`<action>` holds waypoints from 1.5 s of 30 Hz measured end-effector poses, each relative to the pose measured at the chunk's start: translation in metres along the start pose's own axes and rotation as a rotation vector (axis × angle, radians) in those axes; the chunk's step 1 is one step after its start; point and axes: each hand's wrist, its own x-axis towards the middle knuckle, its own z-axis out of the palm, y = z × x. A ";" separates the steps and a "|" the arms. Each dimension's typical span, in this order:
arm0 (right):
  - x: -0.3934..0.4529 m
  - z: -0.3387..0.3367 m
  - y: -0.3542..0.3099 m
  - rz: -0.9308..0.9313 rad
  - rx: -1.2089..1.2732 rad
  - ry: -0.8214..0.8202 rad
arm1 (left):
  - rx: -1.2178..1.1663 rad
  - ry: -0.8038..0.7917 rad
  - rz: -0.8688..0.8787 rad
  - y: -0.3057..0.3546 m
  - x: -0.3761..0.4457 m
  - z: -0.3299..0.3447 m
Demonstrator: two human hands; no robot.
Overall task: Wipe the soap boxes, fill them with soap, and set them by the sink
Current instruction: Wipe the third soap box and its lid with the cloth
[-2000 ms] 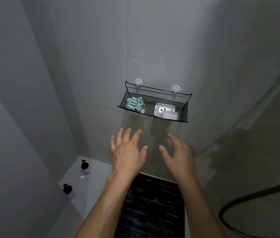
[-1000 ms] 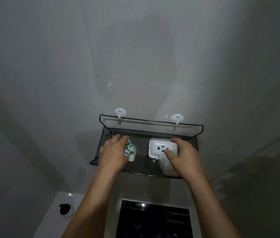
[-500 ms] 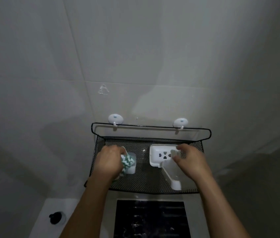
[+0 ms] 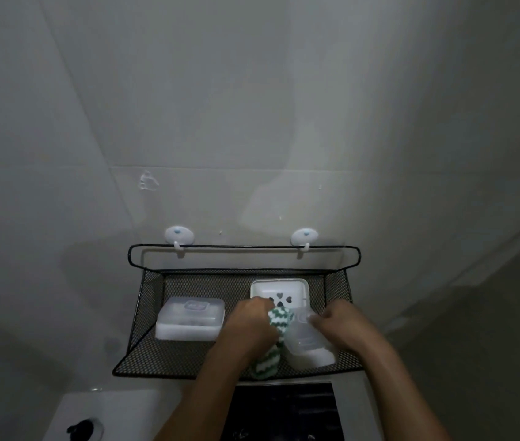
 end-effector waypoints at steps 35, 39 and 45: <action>-0.044 -0.073 -0.044 -0.404 1.427 -0.378 | -0.172 0.688 0.351 0.018 -0.040 -0.118; -0.043 -0.069 -0.045 -0.370 1.480 -0.379 | -0.185 0.630 0.317 0.015 -0.041 -0.121; -0.046 -0.071 -0.047 -0.349 1.439 -0.404 | -0.252 0.697 0.265 0.013 -0.045 -0.133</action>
